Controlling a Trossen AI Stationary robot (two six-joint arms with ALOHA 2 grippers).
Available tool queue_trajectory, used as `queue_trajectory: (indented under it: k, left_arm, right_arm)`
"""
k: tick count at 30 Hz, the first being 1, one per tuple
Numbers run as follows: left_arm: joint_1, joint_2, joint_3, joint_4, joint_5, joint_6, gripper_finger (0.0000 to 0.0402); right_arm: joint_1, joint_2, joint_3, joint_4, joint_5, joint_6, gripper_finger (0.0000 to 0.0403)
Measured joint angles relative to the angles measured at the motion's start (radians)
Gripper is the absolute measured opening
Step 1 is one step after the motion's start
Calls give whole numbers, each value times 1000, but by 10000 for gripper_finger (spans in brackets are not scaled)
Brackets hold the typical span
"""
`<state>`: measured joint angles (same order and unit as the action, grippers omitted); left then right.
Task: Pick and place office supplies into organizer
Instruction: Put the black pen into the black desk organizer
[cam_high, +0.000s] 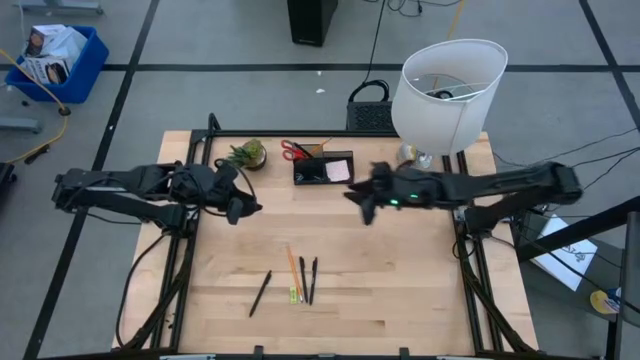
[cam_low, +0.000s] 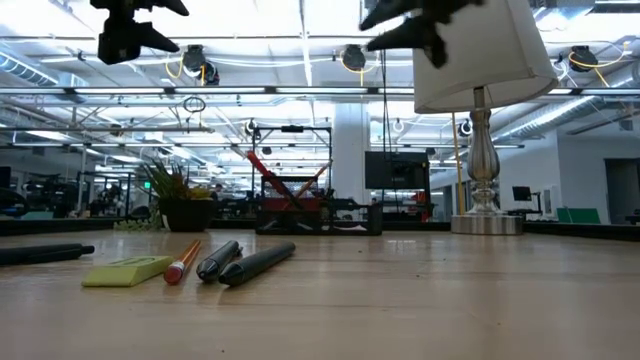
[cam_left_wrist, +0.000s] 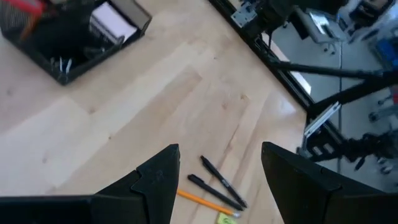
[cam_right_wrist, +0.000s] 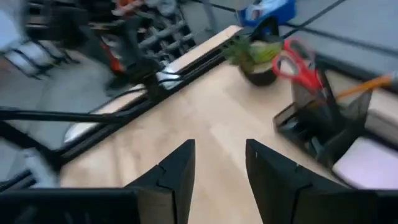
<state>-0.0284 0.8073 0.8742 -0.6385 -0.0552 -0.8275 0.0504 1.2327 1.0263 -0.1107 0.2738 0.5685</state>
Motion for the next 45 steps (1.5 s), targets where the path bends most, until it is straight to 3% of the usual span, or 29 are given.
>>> queue_trajectory:
  k: [3,8,16,25,27,30,39,45]
  left_arm:
    - [-10,27,0,1,7,-76,232]
    - [-71,115,0,80,19,-124,232]
    - [-136,256,0,94,-23,-247,232]
    - [-264,281,0,89,-32,-518,232]
    - [-297,281,0,88,-34,-557,232]
    - [-352,293,0,72,-36,-607,232]
    - [-510,423,0,-56,-19,-888,232]
    - [-537,527,0,-35,-35,-1043,232]
  right_arm:
    - [7,-156,-186,143,-51,39,130]
    - [9,-364,-486,569,-146,-3,128]
    - [44,-540,-740,689,-173,32,117]
    - [43,-600,-961,997,-172,123,116]
    - [43,-598,-1003,1052,-171,171,116]
    - [43,-602,-1003,989,-171,253,116]
    - [43,-590,-1005,932,-171,257,116]
    - [43,-591,-1006,934,-171,257,116]
